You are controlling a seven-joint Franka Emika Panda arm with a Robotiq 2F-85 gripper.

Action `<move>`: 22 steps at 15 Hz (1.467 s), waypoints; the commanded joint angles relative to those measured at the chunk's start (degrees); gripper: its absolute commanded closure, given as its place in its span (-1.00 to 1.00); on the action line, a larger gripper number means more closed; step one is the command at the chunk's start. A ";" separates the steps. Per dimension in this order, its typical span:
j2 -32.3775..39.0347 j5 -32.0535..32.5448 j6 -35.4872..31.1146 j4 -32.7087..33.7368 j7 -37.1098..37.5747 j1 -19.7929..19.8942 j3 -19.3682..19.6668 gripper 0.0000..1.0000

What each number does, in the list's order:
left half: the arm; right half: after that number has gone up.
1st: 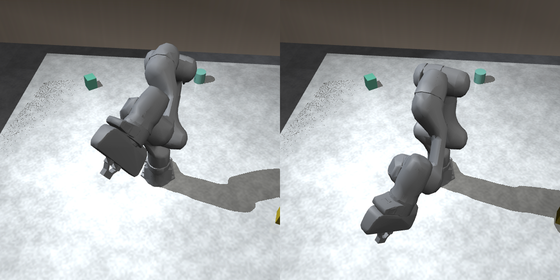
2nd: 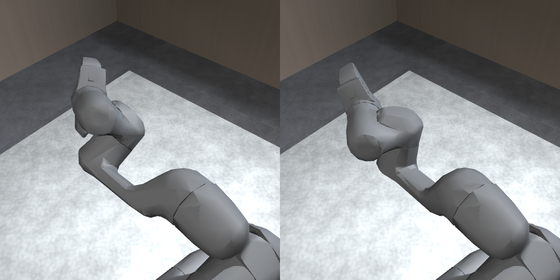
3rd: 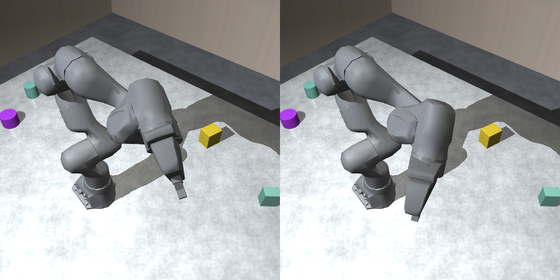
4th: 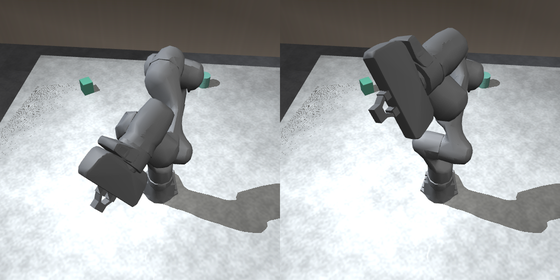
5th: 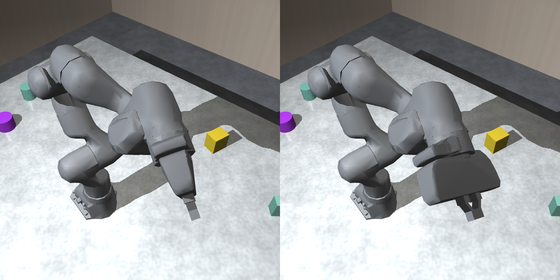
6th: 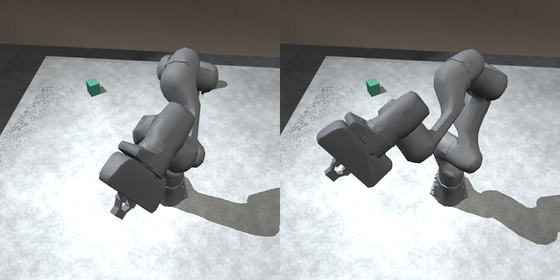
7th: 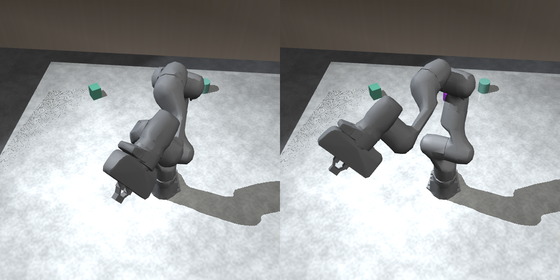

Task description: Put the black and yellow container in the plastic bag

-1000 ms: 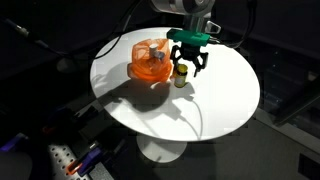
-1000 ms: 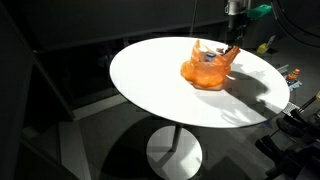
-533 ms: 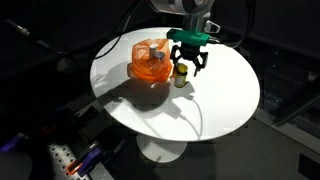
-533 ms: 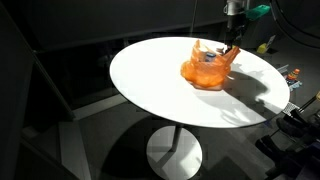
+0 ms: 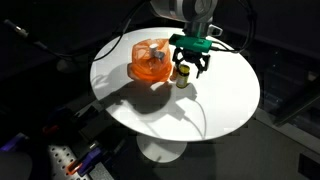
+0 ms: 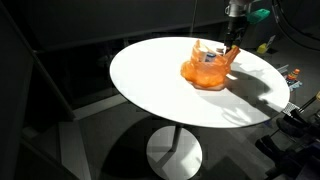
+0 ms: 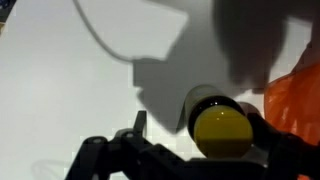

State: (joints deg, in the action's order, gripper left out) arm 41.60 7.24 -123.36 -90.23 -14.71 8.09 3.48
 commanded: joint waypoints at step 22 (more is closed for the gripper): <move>-6.47 -6.19 -3.27 -7.55 -3.28 3.10 -2.55 -0.39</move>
State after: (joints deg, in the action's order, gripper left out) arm 37.36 1.05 -128.27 -96.58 -19.84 11.86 0.09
